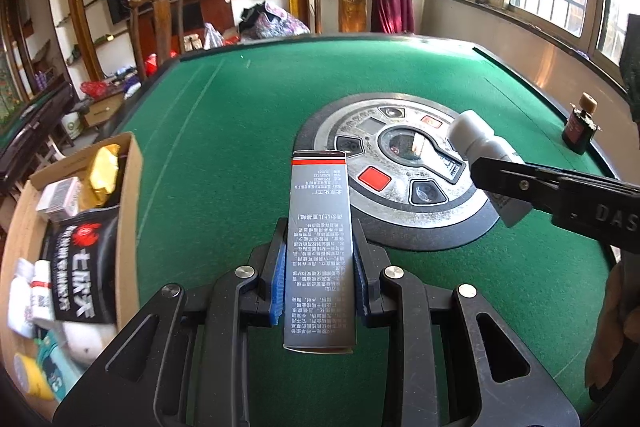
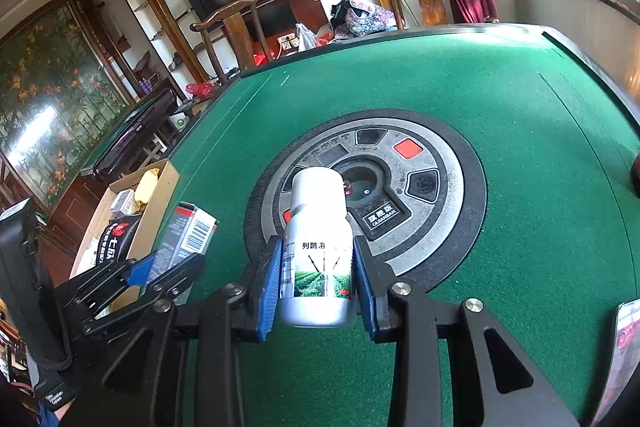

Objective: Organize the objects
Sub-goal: 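Lift the grey box and green-labelled bottle with both tools and carry them over the tray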

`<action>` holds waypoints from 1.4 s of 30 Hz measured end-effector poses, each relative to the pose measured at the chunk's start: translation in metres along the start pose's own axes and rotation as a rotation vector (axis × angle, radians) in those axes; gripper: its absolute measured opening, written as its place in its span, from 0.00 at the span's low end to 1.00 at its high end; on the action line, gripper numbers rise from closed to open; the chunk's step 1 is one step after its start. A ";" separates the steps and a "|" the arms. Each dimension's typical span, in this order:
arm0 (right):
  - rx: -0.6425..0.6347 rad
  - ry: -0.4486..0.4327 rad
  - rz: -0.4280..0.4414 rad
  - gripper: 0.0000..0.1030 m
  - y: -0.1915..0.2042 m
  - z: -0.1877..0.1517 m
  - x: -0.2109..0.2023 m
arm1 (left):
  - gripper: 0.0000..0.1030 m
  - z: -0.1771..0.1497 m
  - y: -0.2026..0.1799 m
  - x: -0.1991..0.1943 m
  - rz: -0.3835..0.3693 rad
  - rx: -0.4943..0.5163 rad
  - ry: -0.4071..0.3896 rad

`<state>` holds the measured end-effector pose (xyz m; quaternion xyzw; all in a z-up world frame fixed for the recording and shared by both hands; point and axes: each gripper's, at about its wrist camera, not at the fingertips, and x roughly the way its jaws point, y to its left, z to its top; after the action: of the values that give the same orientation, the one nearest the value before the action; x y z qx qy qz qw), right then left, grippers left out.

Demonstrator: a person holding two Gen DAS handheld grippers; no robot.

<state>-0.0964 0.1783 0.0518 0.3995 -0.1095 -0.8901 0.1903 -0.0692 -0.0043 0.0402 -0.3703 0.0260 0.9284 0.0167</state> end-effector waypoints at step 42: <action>-0.322 0.110 0.273 0.33 0.234 -0.071 0.017 | 0.26 -0.042 0.238 -0.097 0.121 -0.406 -0.086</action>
<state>0.0057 -0.0437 0.0746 0.3934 -0.0085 -0.8389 0.3760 0.0178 -0.2460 0.0853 -0.3237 -0.1401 0.9289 -0.1129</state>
